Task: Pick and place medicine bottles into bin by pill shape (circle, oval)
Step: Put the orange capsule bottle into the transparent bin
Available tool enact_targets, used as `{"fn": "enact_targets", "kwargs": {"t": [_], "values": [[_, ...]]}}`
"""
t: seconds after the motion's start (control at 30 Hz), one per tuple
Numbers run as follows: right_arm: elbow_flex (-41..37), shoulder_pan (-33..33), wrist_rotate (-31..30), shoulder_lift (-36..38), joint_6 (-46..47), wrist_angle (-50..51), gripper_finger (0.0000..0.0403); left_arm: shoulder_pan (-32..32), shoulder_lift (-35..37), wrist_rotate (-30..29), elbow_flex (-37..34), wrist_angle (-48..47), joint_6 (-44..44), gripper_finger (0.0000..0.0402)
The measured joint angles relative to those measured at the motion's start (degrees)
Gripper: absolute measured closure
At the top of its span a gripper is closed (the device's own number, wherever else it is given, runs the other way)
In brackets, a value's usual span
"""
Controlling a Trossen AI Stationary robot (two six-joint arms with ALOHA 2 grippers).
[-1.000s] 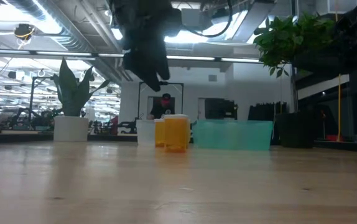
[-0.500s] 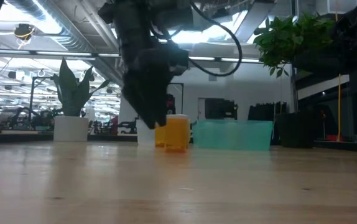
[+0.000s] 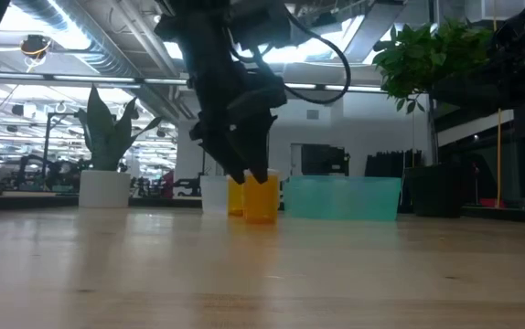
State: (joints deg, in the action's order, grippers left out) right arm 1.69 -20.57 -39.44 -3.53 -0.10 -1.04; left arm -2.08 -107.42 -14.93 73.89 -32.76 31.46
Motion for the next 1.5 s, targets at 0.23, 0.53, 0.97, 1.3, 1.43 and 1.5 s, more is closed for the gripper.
{"fn": "enact_targets", "kwargs": {"t": [0.23,0.53,0.97,1.3,1.43,1.5], "values": [[0.0,0.0,0.0,0.0,0.02,-0.02,0.0249,1.41,-0.74,-0.25,0.0,3.14,1.4,0.0125],[-0.05,0.01,0.03,-0.33,0.02,0.06,0.0249,1.43,-4.09,1.0,-0.02,4.69,1.42,0.0125],[-0.07,0.01,0.01,-0.52,-0.02,-0.02,0.0249,1.43,-3.32,0.69,2.71,3.18,0.98,0.0125],[-0.07,0.01,0.02,-0.52,0.0,-0.02,0.0249,1.43,-3.32,0.62,3.98,0.25,-0.24,0.0158],[-0.07,0.01,0.02,-0.52,-0.04,-0.02,0.0249,1.41,-3.32,0.56,3.98,0.2,-1.14,0.0189],[-0.07,0.01,0.02,-0.52,-0.04,-0.02,0.0249,1.39,-3.32,0.52,3.98,0.23,-1.29,0.0202]]}}
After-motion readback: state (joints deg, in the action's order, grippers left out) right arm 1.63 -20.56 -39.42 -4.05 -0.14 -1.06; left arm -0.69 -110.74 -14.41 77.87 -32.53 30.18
